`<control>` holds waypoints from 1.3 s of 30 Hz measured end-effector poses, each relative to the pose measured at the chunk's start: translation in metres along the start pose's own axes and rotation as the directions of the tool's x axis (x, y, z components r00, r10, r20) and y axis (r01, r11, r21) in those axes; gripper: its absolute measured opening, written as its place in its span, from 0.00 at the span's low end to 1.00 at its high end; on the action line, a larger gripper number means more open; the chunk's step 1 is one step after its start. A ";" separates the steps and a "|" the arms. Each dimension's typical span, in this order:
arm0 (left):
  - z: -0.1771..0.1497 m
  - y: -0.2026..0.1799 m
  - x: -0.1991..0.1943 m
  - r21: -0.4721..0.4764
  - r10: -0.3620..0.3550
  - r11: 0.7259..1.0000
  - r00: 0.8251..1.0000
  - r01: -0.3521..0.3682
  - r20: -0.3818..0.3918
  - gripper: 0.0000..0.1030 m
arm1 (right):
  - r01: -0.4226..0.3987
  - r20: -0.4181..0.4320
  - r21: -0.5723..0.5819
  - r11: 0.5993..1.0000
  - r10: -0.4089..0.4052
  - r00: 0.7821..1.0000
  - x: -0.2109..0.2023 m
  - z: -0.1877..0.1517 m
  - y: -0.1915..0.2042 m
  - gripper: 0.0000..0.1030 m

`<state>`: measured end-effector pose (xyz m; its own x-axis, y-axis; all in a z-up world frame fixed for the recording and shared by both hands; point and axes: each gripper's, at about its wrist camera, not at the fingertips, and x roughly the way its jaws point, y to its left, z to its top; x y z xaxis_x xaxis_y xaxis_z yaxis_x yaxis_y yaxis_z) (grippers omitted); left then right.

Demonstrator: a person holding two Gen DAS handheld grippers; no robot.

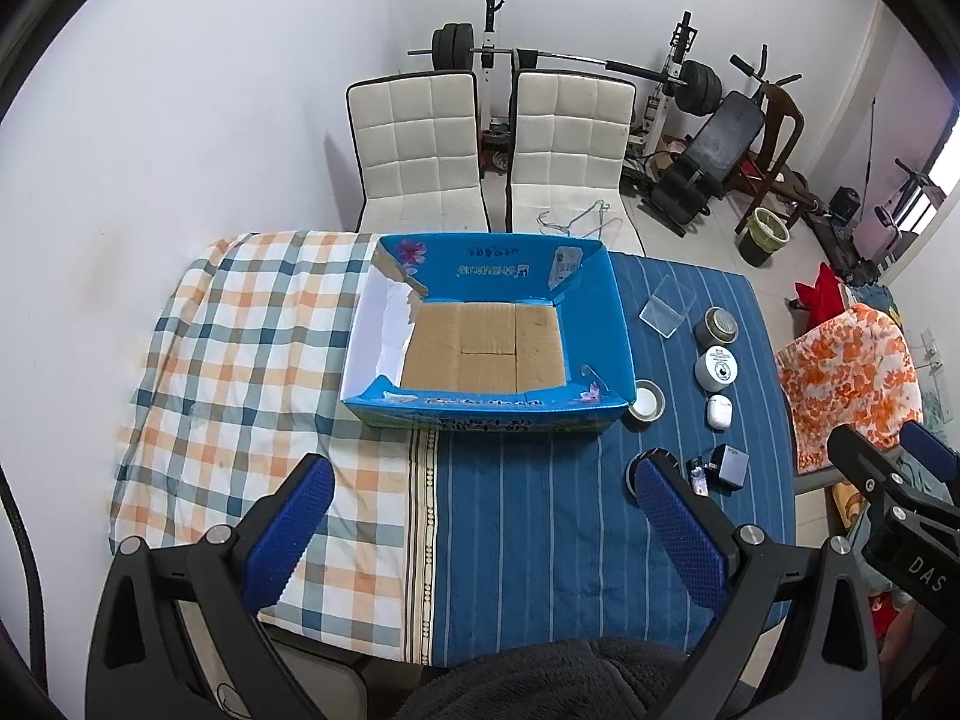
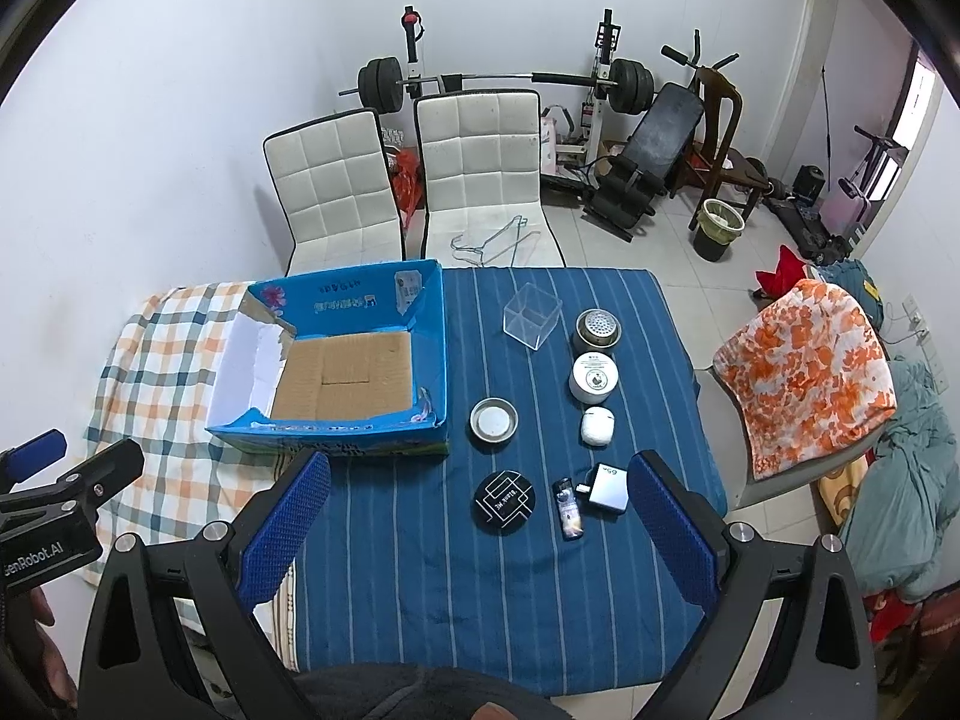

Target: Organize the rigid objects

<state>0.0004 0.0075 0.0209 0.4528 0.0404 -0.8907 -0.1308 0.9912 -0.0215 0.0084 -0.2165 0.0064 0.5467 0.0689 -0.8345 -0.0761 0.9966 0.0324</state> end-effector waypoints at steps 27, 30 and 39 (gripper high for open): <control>0.007 -0.008 0.007 0.011 -0.010 1.000 1.000 0.010 -0.022 1.00 | -0.009 -0.033 0.061 0.998 0.011 0.999 0.007 0.002 -0.021 0.98; 0.011 -0.026 0.030 0.028 -0.029 0.999 0.998 0.031 -0.049 1.00 | 0.003 -0.085 0.116 0.993 0.007 0.996 0.032 0.000 -0.046 0.98; 0.077 -0.131 0.140 0.151 -0.067 0.985 0.996 0.077 -0.065 1.00 | 0.086 -0.191 0.226 0.970 -0.042 0.981 0.170 0.045 -0.146 0.98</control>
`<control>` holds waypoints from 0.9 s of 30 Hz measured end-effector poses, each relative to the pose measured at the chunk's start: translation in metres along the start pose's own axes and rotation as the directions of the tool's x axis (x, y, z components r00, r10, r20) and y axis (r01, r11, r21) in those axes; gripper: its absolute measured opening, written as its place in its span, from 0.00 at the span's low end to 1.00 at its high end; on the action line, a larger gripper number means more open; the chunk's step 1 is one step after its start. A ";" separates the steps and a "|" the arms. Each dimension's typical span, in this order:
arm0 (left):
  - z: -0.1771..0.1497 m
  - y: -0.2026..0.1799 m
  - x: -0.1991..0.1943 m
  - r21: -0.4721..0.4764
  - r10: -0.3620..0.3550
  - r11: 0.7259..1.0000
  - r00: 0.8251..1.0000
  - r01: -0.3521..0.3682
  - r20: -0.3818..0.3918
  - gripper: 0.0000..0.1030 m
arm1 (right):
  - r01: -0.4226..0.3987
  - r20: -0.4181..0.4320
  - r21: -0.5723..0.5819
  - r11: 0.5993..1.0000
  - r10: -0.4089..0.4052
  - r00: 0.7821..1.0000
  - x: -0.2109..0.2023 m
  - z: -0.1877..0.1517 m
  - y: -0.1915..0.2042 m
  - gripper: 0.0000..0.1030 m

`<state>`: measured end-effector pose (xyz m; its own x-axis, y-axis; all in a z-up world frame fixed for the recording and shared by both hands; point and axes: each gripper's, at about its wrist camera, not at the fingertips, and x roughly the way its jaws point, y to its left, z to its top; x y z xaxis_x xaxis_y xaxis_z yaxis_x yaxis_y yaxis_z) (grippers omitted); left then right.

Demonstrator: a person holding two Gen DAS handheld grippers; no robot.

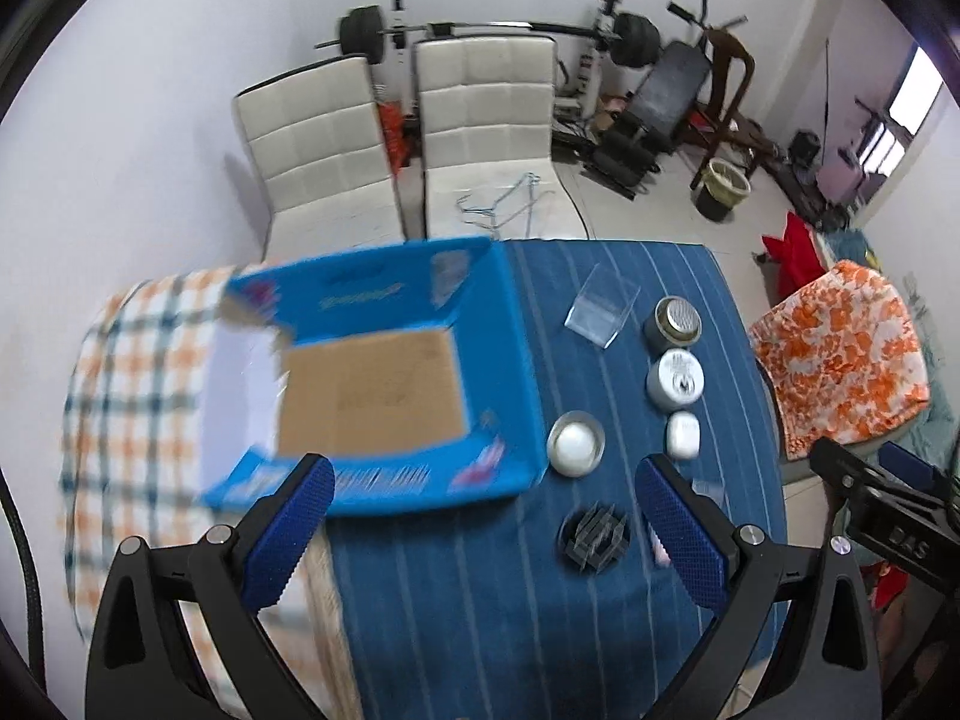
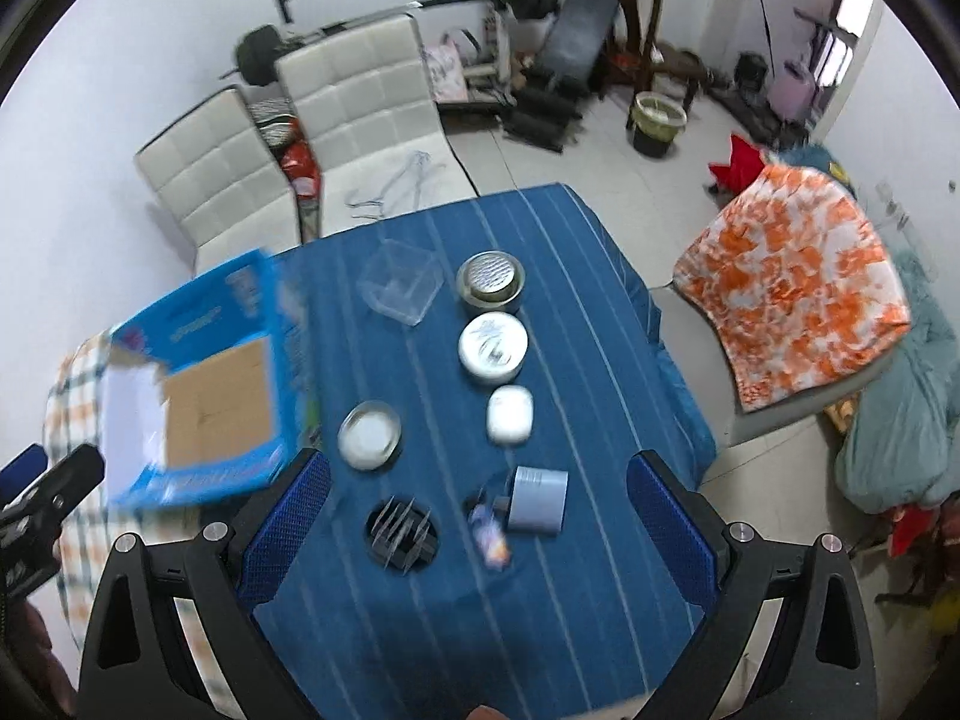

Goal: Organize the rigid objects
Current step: 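Grasp the metal mesh-lid tin with the right gripper while the left grasps the clear cube box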

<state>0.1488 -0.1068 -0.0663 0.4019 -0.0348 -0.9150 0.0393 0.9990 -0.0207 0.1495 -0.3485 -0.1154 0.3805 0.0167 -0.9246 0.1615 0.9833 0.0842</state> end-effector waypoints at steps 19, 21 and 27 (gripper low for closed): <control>0.134 -0.070 0.233 0.076 0.100 0.993 0.974 -0.087 -0.202 1.00 | -0.052 -0.394 0.003 0.999 0.049 0.918 0.339 0.150 -0.020 0.74; 0.137 -0.073 0.243 0.083 0.085 0.994 0.970 -0.068 -0.227 1.00 | -0.064 -0.407 0.018 0.998 0.066 0.911 0.348 0.149 -0.023 0.74; 0.147 -0.098 0.271 0.129 -0.025 0.989 0.954 0.066 -0.300 1.00 | -0.016 -0.434 0.000 1.000 0.015 0.901 0.349 0.153 -0.052 0.72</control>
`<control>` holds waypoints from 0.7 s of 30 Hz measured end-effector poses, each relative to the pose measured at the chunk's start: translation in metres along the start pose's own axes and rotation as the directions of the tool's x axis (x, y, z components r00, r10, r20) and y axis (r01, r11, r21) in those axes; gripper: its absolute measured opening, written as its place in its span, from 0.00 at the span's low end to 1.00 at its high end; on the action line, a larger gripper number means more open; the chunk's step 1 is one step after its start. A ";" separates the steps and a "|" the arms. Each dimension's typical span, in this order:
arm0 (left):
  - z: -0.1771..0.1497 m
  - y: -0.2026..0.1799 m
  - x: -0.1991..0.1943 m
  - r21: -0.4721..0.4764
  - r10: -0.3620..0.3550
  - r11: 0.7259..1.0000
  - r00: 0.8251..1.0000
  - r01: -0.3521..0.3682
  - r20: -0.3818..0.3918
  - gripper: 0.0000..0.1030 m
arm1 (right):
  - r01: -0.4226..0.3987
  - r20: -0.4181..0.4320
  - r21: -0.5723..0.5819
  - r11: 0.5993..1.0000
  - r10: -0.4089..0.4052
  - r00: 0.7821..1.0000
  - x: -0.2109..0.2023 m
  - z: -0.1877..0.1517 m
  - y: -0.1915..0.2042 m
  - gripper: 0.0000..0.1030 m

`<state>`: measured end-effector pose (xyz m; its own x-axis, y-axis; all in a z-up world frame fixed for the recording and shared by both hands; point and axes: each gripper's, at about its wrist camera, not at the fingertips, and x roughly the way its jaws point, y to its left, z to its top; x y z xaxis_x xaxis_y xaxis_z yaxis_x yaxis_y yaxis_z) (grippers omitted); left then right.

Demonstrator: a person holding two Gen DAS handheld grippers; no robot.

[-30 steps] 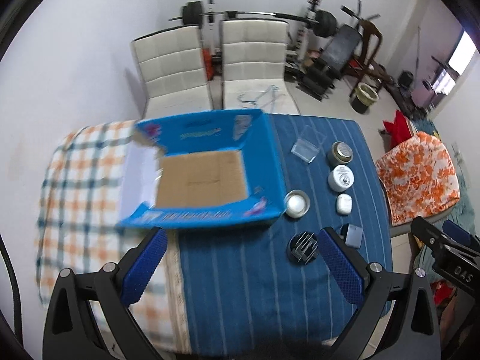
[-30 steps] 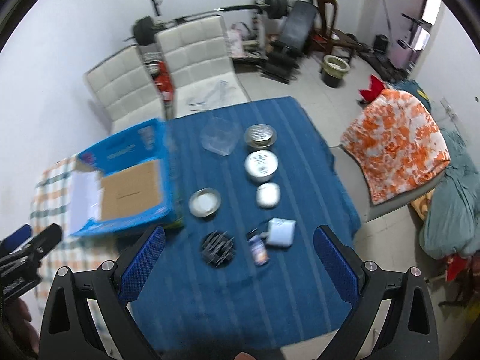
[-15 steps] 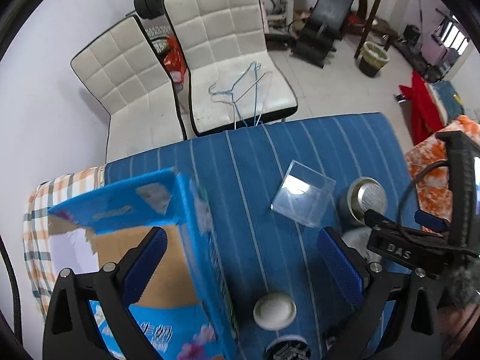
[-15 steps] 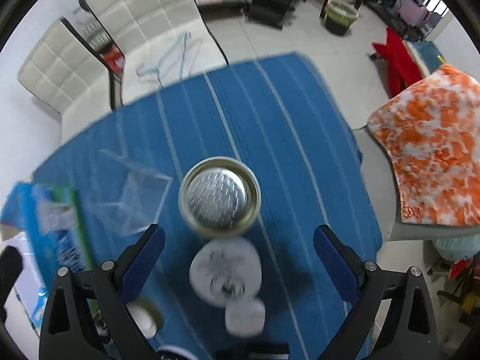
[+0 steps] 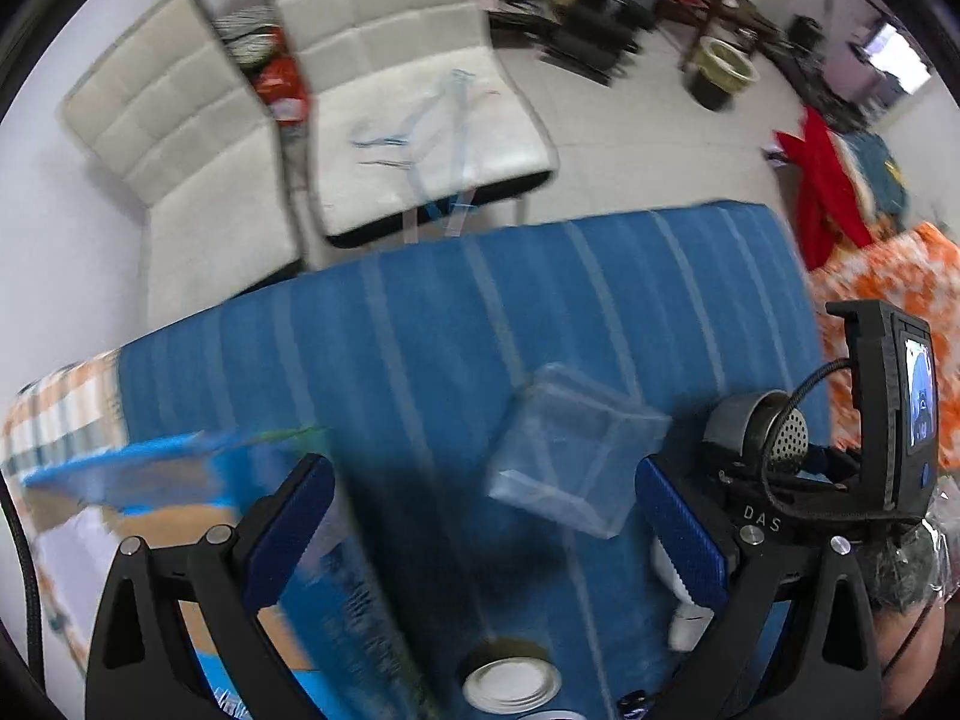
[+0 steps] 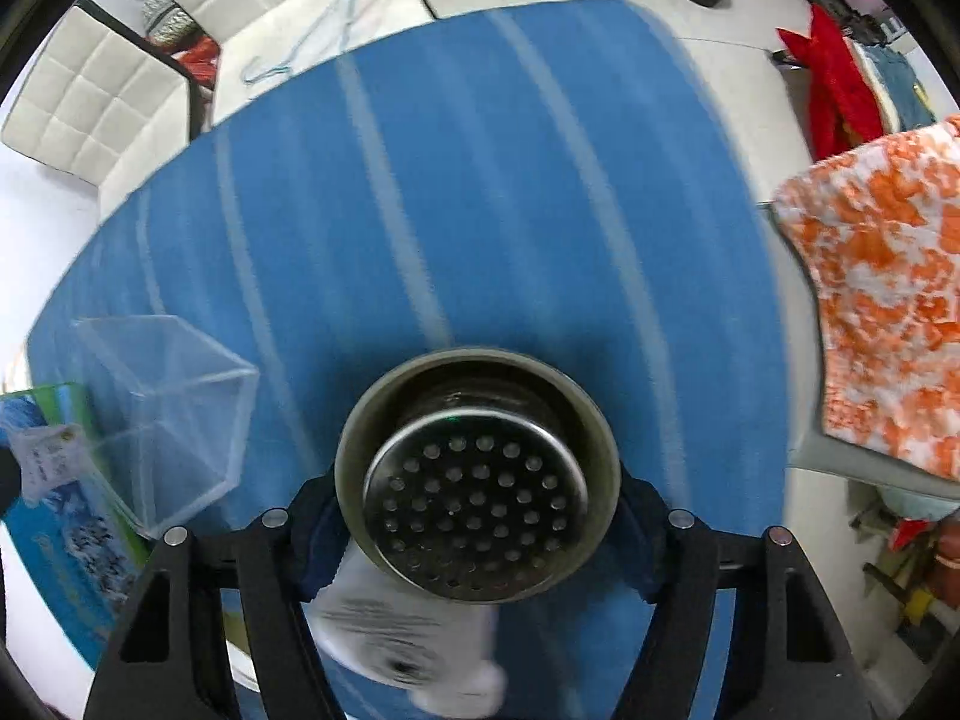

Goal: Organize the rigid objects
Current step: 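Grasp the metal mesh-lid tin with the right gripper while the left grasps the clear cube box, then carry the clear box and tin into the blue carton with both grippers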

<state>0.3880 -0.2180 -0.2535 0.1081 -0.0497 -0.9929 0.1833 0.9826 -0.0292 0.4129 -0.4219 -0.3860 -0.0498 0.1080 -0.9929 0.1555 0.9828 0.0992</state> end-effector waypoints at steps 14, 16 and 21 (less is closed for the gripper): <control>0.009 -0.055 0.094 0.171 0.010 0.985 0.975 0.029 -0.224 0.78 | -0.032 -0.024 0.024 0.999 0.033 0.999 -0.008 -0.007 -0.057 0.72; 0.005 -0.052 0.099 0.150 0.014 0.989 0.975 0.020 -0.223 0.64 | -0.011 -0.015 0.024 1.000 0.011 1.000 -0.009 -0.008 -0.050 0.72; -0.003 -0.044 0.087 0.071 0.007 0.997 0.988 0.004 -0.156 0.63 | 0.013 0.014 0.046 0.999 -0.014 1.000 -0.016 -0.015 -0.037 0.71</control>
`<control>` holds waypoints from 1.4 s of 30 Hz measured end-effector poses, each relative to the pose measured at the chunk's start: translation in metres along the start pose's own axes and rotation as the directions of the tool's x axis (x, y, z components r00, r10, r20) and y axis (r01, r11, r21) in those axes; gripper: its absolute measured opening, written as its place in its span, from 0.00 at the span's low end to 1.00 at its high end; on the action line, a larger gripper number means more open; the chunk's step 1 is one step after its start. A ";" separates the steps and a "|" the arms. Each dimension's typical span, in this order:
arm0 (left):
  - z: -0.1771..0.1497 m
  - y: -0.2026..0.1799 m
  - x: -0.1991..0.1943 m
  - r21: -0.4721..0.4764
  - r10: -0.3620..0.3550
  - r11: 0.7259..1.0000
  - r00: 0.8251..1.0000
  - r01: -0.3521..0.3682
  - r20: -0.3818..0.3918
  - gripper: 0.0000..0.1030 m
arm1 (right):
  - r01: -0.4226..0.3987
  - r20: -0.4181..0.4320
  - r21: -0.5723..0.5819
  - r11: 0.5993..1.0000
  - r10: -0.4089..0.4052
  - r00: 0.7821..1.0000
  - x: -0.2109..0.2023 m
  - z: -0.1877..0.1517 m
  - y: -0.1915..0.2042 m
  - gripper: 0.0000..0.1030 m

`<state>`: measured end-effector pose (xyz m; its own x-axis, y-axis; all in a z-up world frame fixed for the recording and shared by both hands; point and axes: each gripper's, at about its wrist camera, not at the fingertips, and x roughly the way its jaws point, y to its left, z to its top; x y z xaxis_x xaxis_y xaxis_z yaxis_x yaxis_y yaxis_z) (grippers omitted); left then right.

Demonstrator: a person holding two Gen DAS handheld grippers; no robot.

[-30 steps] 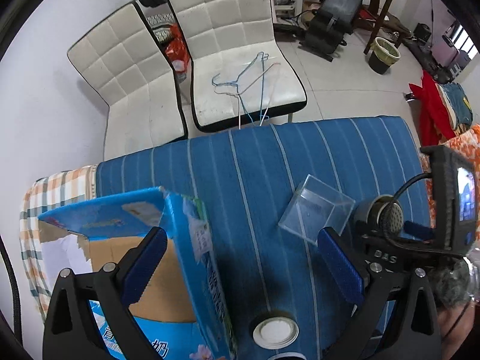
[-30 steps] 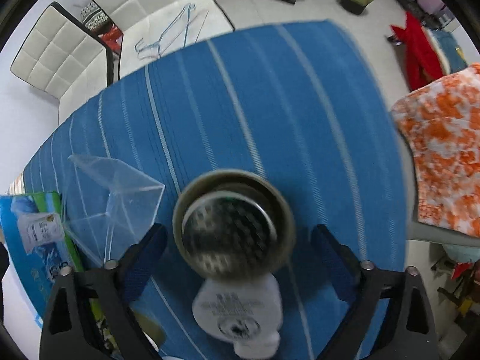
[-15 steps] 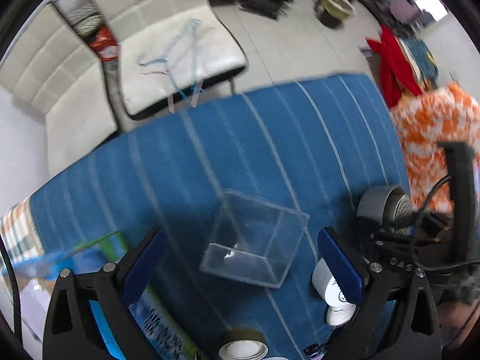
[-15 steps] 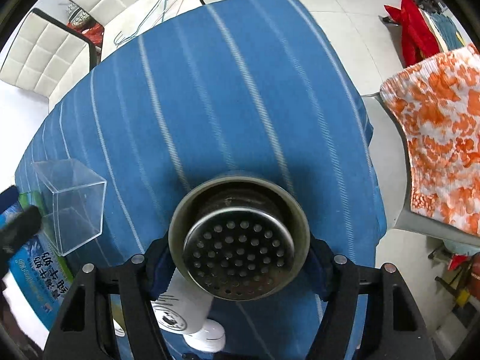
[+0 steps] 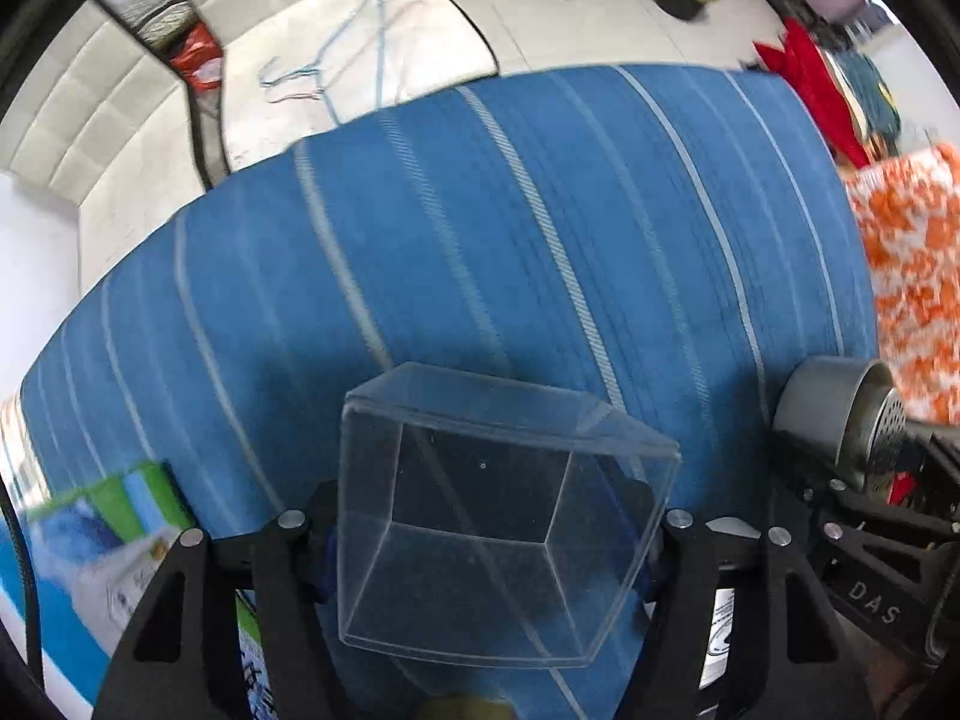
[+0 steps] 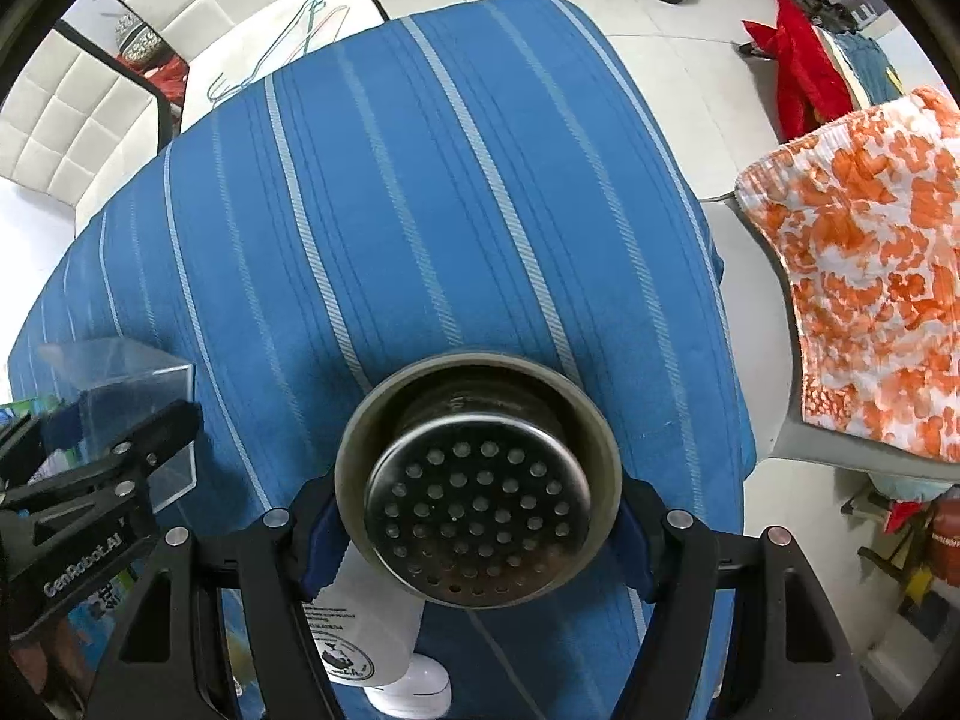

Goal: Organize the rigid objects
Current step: 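Carry the clear box and tin into the blue carton with both grippers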

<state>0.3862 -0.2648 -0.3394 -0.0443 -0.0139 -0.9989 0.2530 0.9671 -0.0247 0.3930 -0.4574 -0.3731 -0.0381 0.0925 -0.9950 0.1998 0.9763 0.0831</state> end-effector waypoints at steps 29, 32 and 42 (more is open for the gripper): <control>-0.180 0.158 -0.232 -0.192 0.166 0.978 0.861 -0.082 0.481 0.63 | -0.051 0.337 -0.234 0.971 0.131 0.932 -0.220 -0.156 0.226 0.71; -0.196 0.185 -0.245 -0.220 0.179 0.972 0.852 -0.077 0.493 0.63 | -0.063 0.348 -0.260 0.964 0.154 0.925 -0.227 -0.167 0.260 0.71; -0.204 0.279 -0.218 -0.310 0.086 0.949 0.904 0.053 0.418 0.63 | -0.150 0.241 -0.284 0.947 0.221 0.945 -0.184 -0.146 0.343 0.71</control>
<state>0.2693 0.0596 -0.1200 0.3857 -0.0353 -0.9220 -0.0617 0.9960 -0.0640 0.3255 -0.1110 -0.1536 0.2442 0.2564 -0.9352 -0.0830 0.9664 0.2433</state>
